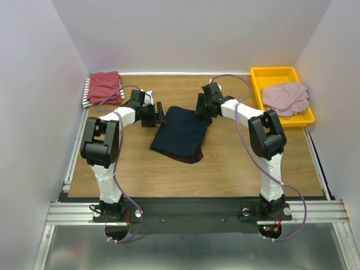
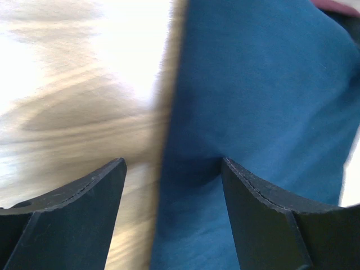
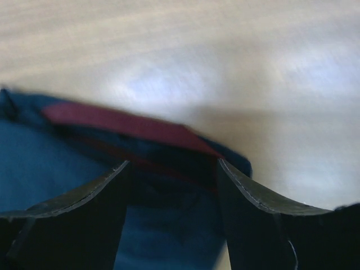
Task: Fold and stack the tank tops
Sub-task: Neatly place the folded tank top to the corner
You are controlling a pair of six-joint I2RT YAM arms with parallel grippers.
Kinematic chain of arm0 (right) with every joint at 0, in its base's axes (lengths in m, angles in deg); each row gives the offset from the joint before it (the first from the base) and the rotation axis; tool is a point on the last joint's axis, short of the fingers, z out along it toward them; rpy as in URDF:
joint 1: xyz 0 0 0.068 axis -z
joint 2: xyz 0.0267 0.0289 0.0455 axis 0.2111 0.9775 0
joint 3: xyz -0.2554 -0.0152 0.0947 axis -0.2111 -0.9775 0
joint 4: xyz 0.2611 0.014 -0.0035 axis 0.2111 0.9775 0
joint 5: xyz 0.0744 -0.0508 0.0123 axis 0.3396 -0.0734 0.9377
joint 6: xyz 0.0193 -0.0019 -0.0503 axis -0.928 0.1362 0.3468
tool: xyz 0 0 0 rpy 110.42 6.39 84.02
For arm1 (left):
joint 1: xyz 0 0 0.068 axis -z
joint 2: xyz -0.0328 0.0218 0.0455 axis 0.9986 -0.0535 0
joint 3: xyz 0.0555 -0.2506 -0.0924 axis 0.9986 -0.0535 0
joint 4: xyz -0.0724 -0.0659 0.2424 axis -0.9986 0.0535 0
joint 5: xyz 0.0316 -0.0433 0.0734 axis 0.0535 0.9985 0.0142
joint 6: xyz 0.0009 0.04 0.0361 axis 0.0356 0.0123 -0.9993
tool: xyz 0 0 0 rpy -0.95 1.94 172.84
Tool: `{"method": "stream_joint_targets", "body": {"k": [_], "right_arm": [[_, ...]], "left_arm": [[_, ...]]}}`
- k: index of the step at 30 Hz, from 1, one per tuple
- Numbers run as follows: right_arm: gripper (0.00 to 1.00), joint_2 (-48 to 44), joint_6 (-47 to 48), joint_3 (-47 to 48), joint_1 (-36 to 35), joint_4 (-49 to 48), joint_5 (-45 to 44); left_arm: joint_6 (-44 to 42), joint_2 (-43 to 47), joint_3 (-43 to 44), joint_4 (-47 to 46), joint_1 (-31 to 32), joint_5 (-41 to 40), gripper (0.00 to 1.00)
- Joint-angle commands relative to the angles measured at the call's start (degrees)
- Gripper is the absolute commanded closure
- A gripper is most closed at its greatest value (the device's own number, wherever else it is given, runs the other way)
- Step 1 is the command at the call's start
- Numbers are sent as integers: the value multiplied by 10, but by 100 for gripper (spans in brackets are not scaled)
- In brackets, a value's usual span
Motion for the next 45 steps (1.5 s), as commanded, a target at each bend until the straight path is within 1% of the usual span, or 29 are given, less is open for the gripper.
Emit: {"method": "stream_joint_targets", "body": {"k": [1,3,4,6,7,9,12,14,15,17,18,19,20,22,25,26,28,29,30,31,32,34,36,38,42,43,44,45], "right_arm": [[33,-110,6,-65,-5,49,-19],[33,-143,6,-113,-9,48,-20],[33,-170,6,-128,-17,48,-27],[32,-189,4,-150,-20,48,-45],[29,-194,0,-151,-20,49,-56],[28,-189,10,-140,-20,54,-72],[29,-215,13,-155,-25,55,-36],[29,-236,11,-170,-42,55,-26],[29,-240,11,-176,-69,56,-26],[31,-249,-4,-203,-97,56,-24],[33,-259,-12,-215,-109,55,-19],[37,-264,-20,-224,-138,55,-18],[43,-267,-34,-232,-151,54,-22],[43,-279,-45,-257,-189,52,-31],[45,-284,-66,-286,-218,49,-46],[45,-281,-68,-292,-221,47,-47],[51,-268,-76,-315,-222,45,-57],[59,-265,-80,-321,-221,45,-60],[62,-262,-83,-330,-221,45,-62],[72,-261,-89,-345,-221,43,-66],[75,-262,-92,-356,-222,39,-66],[79,-259,-96,-372,-221,30,-66],[81,-253,-97,-374,-221,27,-66],[82,-247,-96,-369,-221,26,-66],[81,-242,-89,-361,-222,24,-64],[81,-242,-89,-360,-222,23,-63],[82,-241,-87,-360,-222,23,-62],[82,-240,-86,-358,-221,22,-62]], "left_arm": [[-16,-18,-1,22,1,-1,20],[-15,-24,-1,20,1,-1,20],[-14,-25,-1,20,5,-1,20],[-13,-31,-3,20,9,-1,20],[-12,-32,-3,20,15,-1,20],[-9,-39,-4,18,22,0,20],[-9,-42,-10,13,33,-1,20],[-9,-44,-12,12,34,2,20],[-9,-47,-11,11,35,6,20],[-8,-50,-8,13,35,10,20],[-8,-54,-6,13,35,11,20],[-8,-55,-5,15,36,11,20],[-8,-56,-4,15,36,8,20],[-7,-58,-3,18,36,4,21],[-4,-60,0,20,37,-2,21],[-5,-61,1,21,38,-2,21],[-4,-62,4,22,39,-6,21],[-3,-63,5,23,40,-6,21],[-3,-66,7,22,40,-4,22],[-2,-66,8,22,41,-2,23],[-3,-69,9,20,43,-1,23],[-4,-73,13,20,44,3,24],[-5,-87,24,27,50,6,25],[-7,-98,31,33,53,4,27],[-3,-118,33,34,61,-8,35],[-2,-120,33,34,64,-10,42],[-2,-122,35,35,65,-11,48],[-1,-125,36,35,66,-12,63]]}}
